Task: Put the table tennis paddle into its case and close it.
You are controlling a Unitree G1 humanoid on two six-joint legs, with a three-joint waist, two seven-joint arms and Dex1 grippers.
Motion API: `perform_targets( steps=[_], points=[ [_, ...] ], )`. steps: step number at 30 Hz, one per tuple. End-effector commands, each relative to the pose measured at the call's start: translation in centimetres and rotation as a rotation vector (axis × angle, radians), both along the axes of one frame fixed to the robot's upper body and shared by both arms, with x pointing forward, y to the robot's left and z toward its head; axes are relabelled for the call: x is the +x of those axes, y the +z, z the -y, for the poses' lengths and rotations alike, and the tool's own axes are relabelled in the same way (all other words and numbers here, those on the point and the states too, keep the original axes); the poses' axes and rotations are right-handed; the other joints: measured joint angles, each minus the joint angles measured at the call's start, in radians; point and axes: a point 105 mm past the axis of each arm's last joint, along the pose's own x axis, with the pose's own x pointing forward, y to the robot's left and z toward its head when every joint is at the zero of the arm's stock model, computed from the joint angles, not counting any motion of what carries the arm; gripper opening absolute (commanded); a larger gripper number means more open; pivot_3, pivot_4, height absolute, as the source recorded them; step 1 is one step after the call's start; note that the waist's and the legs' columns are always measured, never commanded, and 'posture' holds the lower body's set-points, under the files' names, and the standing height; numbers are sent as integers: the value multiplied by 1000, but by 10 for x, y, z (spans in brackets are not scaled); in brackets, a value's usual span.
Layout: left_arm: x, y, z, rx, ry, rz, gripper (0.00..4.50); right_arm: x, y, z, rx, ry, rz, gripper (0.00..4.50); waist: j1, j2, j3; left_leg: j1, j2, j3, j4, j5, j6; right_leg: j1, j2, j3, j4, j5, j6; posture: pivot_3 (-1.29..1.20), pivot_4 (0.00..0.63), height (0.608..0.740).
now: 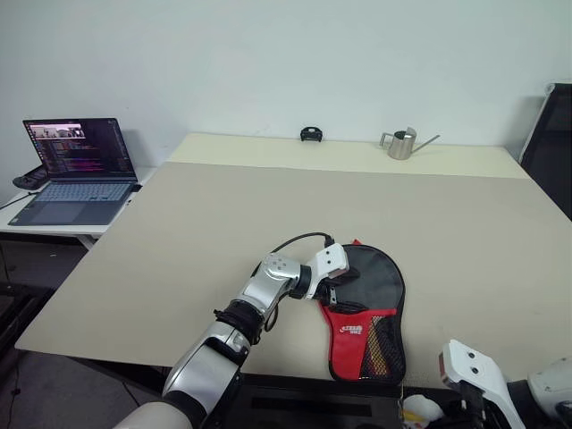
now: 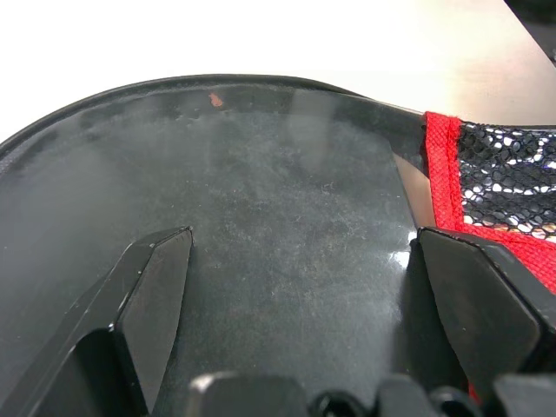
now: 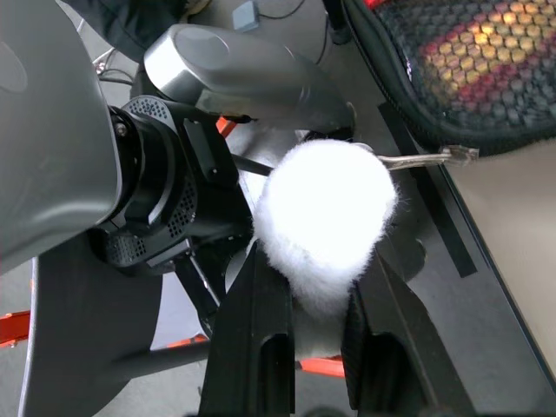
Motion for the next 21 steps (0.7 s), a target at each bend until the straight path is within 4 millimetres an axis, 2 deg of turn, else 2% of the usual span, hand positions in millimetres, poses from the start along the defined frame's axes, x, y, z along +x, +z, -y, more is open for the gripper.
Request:
perform_targets(
  steps=[1, 2, 12, 16, 21],
  points=[
    [-19, -58, -20, 207, 0, -128, 4500, -14, 7, -21, 70, 118, -22, 294, 0, 0, 0, 0, 0, 0, 0, 0, 0, 0, 0, 0, 0, 0, 0, 0, 150, 740],
    [-19, -58, -20, 207, 1, -128, 4500, -11, 8, -21, 66, 113, -13, 294, 0, 0, 0, 0, 0, 0, 0, 0, 0, 0, 0, 0, 0, 0, 0, 0, 150, 740],
    [-21, -59, -19, 211, -3, -129, 4500, -3, 17, -26, 118, 92, -9, 3587, 0, -1, 0, 0, 0, 0, 0, 0, 0, 1, 0, 0, 0, 0, -1, 0, 150, 740],
    [-21, -60, -19, 212, -6, -129, 4500, 2, 20, -29, 153, 74, 18, 3587, 0, -1, -1, 0, 0, 0, 0, 0, 0, 1, 0, 0, 0, 0, 0, 0, 150, 740],
    [-22, -60, -18, 209, -10, -128, 4500, 28, 32, -30, 215, 5, 132, 3587, 0, -2, -2, 1, 0, 0, 1, 0, 0, 1, 0, 0, 0, 0, 0, 0, 150, 740]
  ],
)
